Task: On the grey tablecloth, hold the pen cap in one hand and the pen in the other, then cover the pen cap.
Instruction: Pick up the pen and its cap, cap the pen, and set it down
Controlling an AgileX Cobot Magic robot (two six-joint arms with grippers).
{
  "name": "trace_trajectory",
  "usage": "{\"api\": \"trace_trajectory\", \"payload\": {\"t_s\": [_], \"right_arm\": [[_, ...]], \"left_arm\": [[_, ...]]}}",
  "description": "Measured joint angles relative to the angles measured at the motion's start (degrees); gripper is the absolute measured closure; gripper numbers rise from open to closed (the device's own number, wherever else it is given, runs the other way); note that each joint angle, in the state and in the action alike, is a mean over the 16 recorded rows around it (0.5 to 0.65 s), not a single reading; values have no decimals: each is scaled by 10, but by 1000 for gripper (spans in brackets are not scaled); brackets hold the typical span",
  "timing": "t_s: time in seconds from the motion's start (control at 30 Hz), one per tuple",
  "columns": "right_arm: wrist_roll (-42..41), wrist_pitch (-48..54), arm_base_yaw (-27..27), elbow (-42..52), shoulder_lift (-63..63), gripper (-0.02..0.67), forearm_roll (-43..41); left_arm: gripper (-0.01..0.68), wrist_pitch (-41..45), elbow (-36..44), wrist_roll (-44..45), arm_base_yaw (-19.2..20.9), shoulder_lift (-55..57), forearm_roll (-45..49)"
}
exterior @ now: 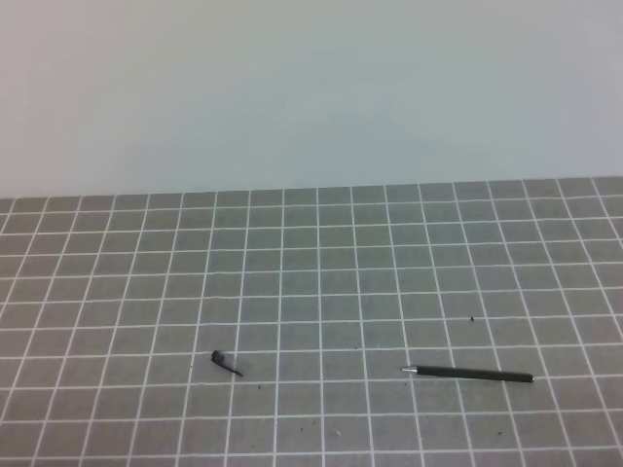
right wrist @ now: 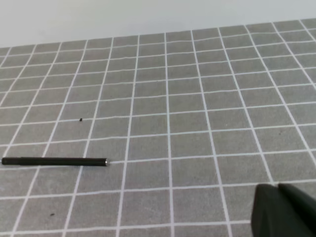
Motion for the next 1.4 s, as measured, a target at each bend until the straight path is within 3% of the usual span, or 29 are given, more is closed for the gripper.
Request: {"api": "trace_trajectory", "payload": {"t_s": [1.4], "right_arm": [[0,0,0,0,0,657,0]], "left_arm": [[673,0,0,0,0,0,0]]}}
